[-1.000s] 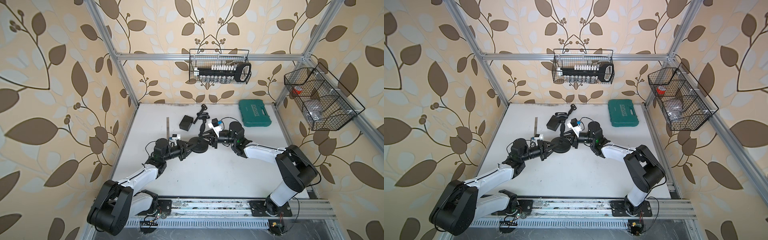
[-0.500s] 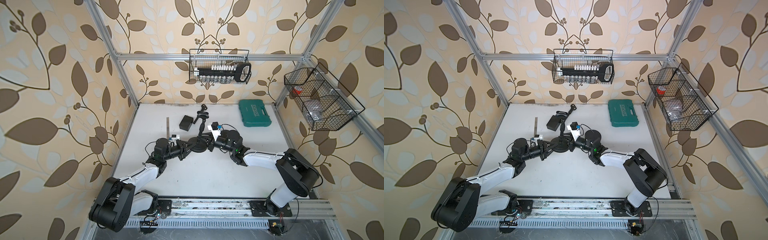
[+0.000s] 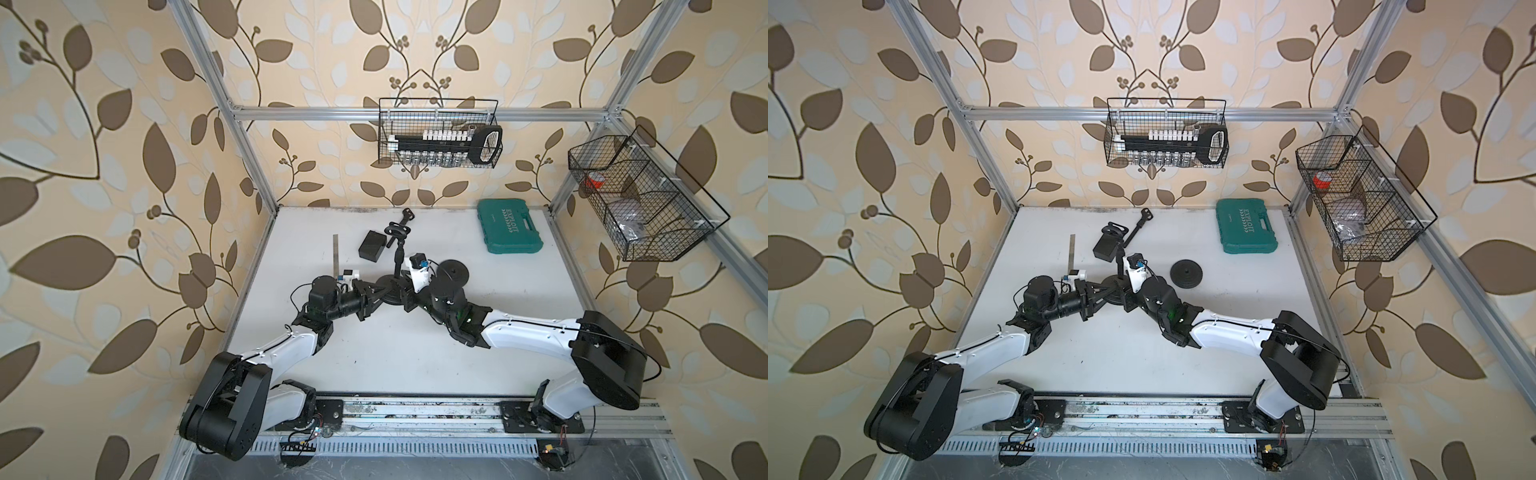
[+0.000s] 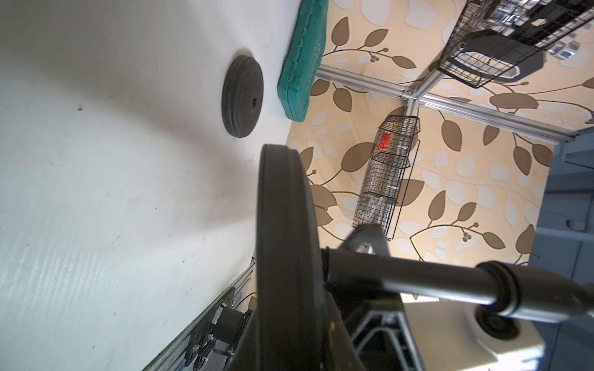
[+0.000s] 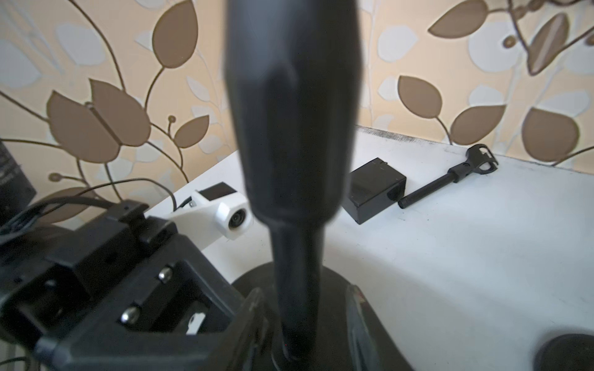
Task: Assemble a microphone stand
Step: Screw the microphone stand pole into the microphone stand base.
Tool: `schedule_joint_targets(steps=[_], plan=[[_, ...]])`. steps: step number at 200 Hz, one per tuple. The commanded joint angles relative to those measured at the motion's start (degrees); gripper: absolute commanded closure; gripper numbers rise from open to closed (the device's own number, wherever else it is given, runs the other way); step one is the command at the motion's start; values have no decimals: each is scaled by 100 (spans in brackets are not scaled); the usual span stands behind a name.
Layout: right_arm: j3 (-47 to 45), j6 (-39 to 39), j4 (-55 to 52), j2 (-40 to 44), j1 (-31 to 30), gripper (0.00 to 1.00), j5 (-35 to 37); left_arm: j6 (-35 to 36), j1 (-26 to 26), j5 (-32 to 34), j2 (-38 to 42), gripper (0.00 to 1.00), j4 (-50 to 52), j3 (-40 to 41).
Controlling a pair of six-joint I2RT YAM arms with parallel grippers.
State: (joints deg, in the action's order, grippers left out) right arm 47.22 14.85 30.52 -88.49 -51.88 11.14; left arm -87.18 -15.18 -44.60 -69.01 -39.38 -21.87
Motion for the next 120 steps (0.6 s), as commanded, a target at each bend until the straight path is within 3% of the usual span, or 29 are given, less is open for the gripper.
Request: schedule_joint_targets(steps=[1,32,55,71,120], plan=[[-255,-230,-182,365,353,39,-1446,102,120,-136,195,100,-819,-184],[-646,-324,476,683,1230,35,-3762,101,156,-187,195,100,-817,-160],[-539,-391,632,561,1717,34,-4936,111,164,-263,213,100,-769,-169],[-358,-501,624,412,1882,36,-5441,137,167,-398,204,100,-726,-211],[273,-863,437,-146,1984,36,-6001,229,164,-796,188,100,-548,-387]])
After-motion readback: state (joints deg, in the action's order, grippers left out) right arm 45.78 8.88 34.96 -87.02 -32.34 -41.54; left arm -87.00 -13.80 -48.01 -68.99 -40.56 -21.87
